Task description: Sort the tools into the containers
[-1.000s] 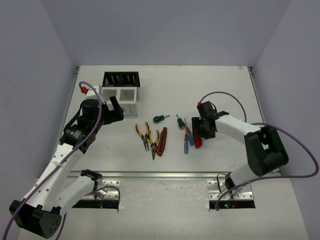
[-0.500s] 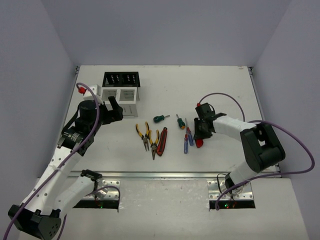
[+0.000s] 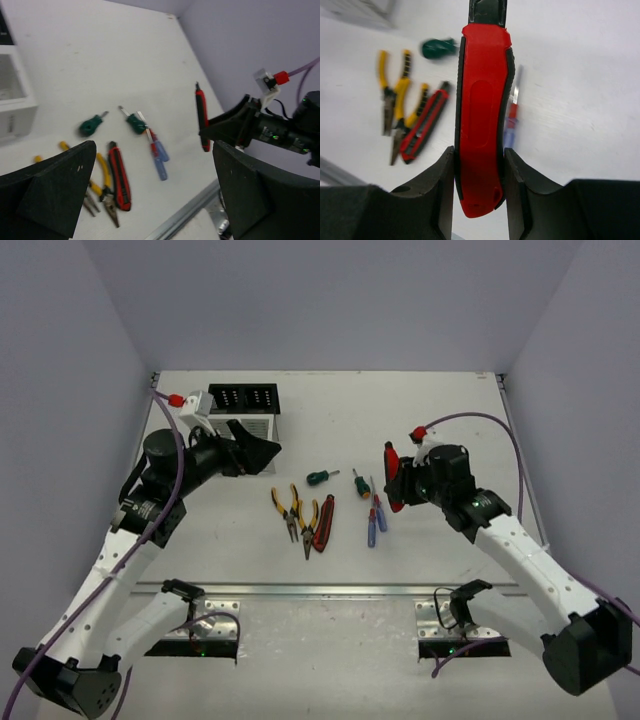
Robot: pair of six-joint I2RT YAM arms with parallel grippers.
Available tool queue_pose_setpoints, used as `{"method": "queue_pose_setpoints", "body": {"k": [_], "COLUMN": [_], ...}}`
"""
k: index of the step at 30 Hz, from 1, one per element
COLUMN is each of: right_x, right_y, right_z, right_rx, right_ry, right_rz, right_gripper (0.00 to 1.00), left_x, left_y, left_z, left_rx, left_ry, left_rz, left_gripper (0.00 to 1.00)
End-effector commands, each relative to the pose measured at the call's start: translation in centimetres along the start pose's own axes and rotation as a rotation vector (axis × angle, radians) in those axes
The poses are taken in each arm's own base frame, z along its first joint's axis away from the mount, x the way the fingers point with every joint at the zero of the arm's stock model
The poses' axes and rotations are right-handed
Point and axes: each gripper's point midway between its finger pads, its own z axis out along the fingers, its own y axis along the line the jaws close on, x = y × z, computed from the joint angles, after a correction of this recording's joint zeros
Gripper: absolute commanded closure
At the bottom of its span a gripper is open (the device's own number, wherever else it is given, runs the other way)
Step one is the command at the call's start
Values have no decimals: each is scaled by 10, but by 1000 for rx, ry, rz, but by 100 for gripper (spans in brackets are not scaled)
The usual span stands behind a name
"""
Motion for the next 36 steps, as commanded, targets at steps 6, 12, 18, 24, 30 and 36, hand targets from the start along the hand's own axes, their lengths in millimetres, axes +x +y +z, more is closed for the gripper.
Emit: {"method": "queue_pose_setpoints", "body": {"k": [6,12,18,24,30,36], "right_x": [-52,-65,-71,-79,-80,-65], "right_y": [88,112,132,136,105,32], "right_z": [-58,-72,-71,-63,-49,-54], "right_rx": [-446,-528,-549,-490,-303,74], "right_ry": [-297,-311,-300,-305,-293,-271], "right_rz": [-141,-186,-221,-228,-168,-40], "right_gripper": [100,100,100,100,20,1], "left_x": [27,40,48,65,57,-22], "left_y": [-110,-125,-143,-133,-100,-3], "left_z": [62,88,101,117,120,127], "left_rx": [336,335,358,284,80,-320], "left_ry": [77,108,120,178,168,21], "left_rz": [-97,-111,-105,-99,-46,-36], "left_gripper": [0,6,15,67,100,100]}}
